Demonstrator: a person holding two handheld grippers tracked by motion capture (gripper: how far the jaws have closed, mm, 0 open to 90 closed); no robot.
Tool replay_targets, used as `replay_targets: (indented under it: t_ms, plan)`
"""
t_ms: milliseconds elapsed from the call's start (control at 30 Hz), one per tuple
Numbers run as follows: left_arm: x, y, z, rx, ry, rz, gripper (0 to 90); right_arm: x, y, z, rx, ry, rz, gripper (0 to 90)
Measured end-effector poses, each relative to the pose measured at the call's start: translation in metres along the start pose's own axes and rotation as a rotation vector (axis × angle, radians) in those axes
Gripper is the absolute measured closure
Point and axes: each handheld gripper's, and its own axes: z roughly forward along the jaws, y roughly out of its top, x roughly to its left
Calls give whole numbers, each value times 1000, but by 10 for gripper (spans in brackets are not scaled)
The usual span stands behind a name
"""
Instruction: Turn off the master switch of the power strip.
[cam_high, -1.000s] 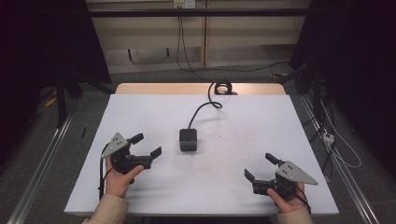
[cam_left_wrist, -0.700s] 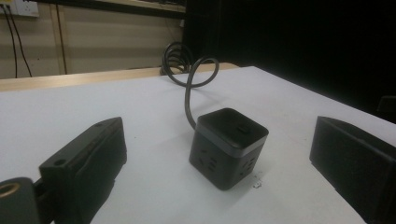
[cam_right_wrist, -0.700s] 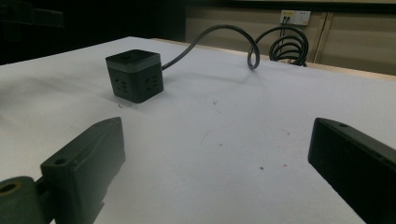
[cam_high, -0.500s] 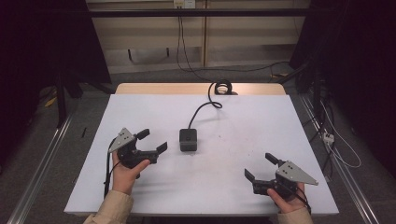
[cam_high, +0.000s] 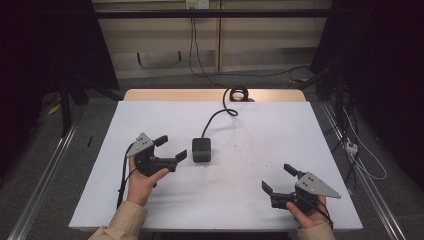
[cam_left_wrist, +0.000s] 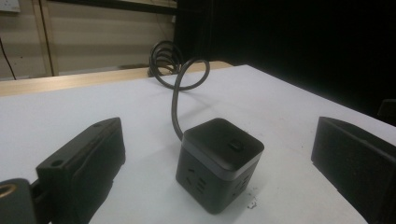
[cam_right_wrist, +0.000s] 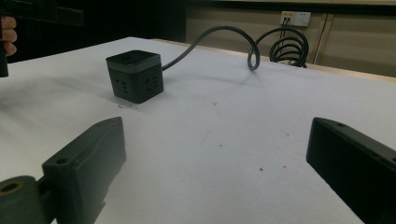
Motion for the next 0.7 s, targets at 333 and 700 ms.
replay_targets:
  t_ms: [333, 700]
  plan:
    - [0, 4, 7, 8, -3, 16, 45, -1, 0, -1, 0, -5, 2, 44]
    - [0, 6, 16, 13, -30, 8, 140, -1, 0, -1, -2, -8, 4, 44]
